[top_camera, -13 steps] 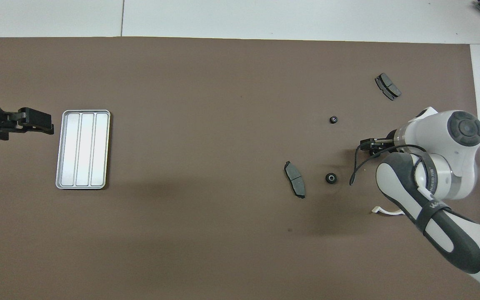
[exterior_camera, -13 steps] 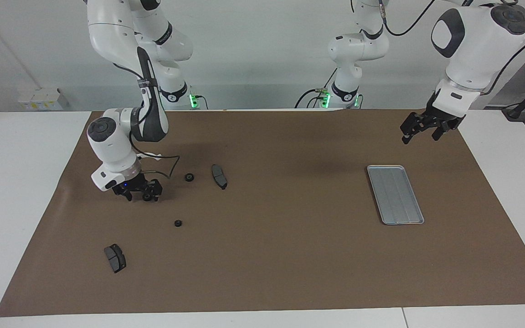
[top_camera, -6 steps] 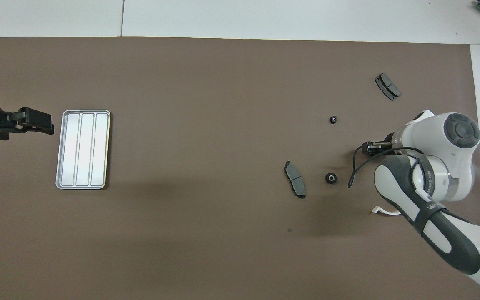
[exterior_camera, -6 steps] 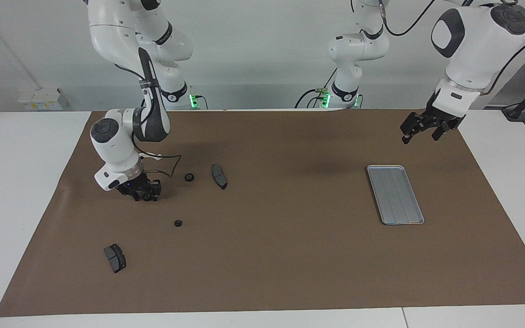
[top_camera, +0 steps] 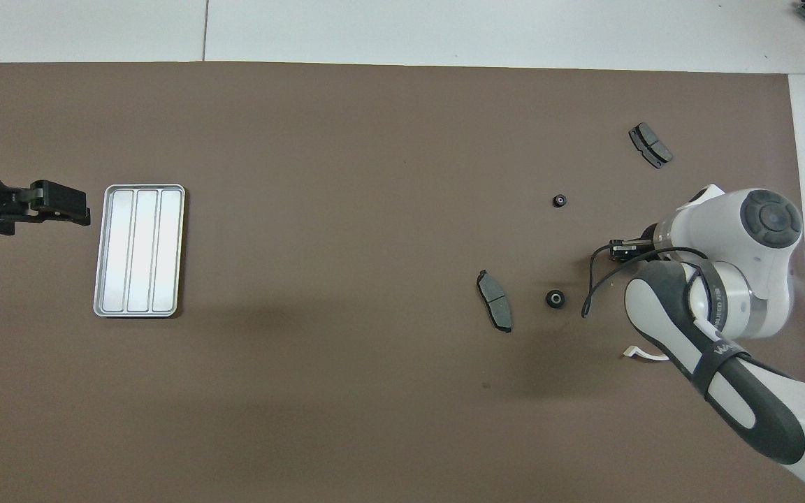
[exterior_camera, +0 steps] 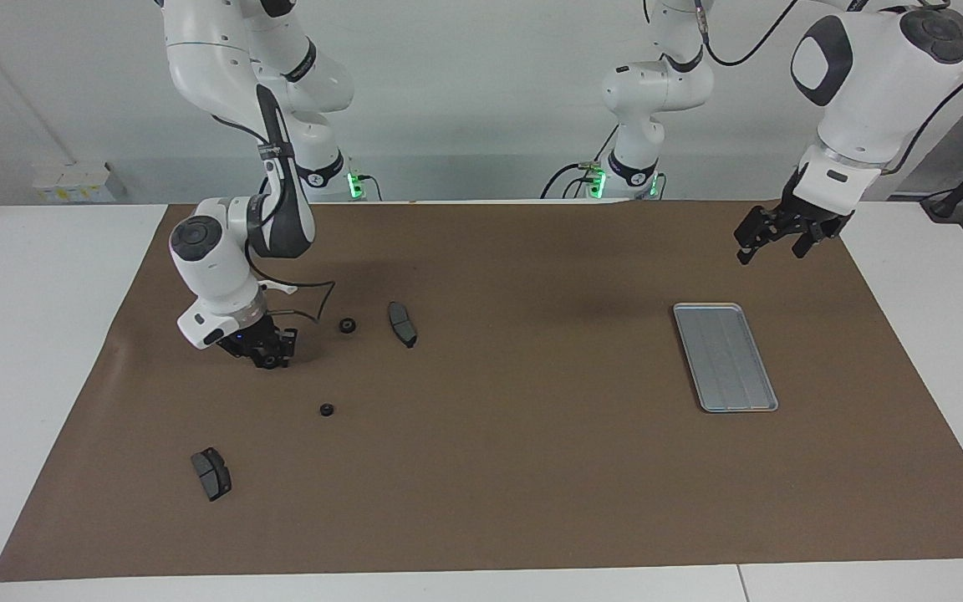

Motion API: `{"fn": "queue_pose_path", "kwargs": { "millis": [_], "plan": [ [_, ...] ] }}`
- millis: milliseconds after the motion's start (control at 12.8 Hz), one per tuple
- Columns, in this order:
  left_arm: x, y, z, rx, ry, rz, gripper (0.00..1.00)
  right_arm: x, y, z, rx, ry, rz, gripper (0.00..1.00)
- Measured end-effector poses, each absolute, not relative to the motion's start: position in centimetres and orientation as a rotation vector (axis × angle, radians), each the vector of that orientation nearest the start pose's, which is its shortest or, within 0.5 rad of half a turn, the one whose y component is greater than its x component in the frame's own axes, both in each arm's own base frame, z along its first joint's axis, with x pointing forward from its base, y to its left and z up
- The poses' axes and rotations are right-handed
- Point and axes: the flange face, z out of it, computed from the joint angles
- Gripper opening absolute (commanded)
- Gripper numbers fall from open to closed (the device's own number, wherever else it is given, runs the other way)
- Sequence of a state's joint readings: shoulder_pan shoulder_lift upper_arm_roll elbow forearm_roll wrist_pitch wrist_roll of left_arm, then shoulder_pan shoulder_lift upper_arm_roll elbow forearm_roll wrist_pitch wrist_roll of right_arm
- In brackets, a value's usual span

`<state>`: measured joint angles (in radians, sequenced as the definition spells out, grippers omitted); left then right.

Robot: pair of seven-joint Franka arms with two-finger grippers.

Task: Pick bearing gear from pile to tray
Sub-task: 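Reach the right gripper down and grasp a small dark bearing, then carry the bearing with the right gripper to mid-table and release it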

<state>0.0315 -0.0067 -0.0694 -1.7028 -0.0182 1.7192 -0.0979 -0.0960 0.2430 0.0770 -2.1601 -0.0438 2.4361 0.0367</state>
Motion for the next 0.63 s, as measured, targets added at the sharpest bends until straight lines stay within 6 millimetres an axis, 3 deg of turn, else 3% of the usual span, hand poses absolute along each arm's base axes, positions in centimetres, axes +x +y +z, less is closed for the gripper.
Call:
{"fn": "queue_pose_path", "kwargs": {
  "millis": [78,392,627],
  "plan": [
    [56.2,-2.3,57.8,-3.159,-0.099,-0.035,1.00,56.7,-1.1,28.8,-3.151,0.040,-0.053,0.00],
    [56.2,-2.3,57.8,-3.159,-0.099,-0.035,1.00,57.2,-0.6,29.7,-3.149,0.026,-0.086,0.00],
    [56.2,-2.3,57.8,-3.159,-0.099,-0.035,1.00,58.5,3.9,32.3,-3.136,0.026,-0.150,0.00]
  ]
}}
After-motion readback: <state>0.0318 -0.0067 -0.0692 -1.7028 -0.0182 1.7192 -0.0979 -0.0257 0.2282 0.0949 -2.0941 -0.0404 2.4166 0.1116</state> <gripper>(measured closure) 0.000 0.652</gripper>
